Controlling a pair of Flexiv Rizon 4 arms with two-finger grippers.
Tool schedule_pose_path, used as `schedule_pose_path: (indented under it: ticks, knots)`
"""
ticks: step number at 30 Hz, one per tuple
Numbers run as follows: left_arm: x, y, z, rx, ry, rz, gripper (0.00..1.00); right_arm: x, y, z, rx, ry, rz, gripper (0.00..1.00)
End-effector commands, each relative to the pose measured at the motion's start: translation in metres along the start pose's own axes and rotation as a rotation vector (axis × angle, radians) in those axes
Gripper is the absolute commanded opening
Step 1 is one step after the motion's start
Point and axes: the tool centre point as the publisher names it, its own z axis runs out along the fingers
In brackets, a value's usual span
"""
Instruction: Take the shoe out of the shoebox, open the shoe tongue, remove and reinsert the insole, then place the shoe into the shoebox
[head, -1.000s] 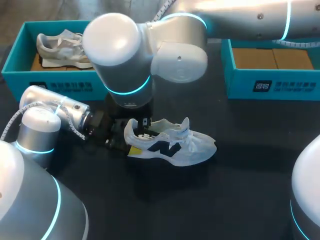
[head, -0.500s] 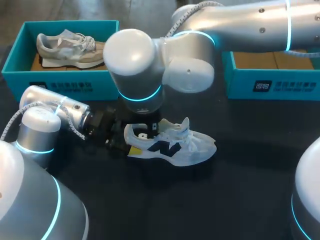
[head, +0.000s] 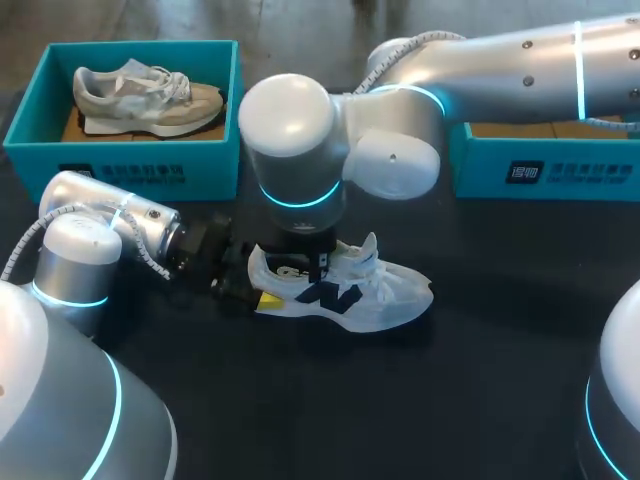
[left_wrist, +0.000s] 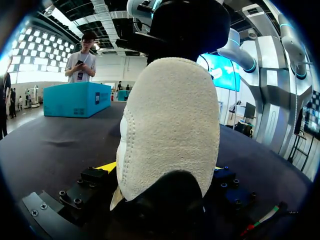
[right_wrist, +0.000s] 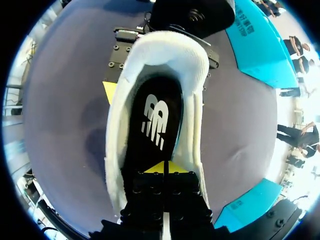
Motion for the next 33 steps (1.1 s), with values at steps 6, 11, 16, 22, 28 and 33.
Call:
schedule_pose_path:
  ticks: [6,11,16,22,28,33]
  knots:
    - [0.0,-0.001,0.0,-0.002,0.0,-0.001,0.0,0.004,-0.021,0.01,-0.006,0.022,0.044,0.0]
    - [0.0,-0.001,0.0,-0.002,0.0,-0.001,0.0,0.007,-0.022,0.013,-0.014,0.03,0.054,0.0]
    - [0.0,-0.001,0.0,-0.002,0.0,-0.001,0.0,0.006,-0.017,0.012,-0.028,0.023,0.057,0.0]
    - [0.0,-0.001,0.0,-0.002,0.0,-0.001,0.0,0.007,-0.012,0.008,-0.025,0.017,0.058,0.1]
    - [0.0,-0.001,0.0,-0.002,0.0,-0.001,0.0,0.008,-0.013,0.008,-0.016,0.02,0.062,0.27]
    - [0.0,-0.001,0.0,-0.002,0.0,-0.001,0.0,0.009,-0.011,0.014,-0.016,0.045,0.06,0.29]
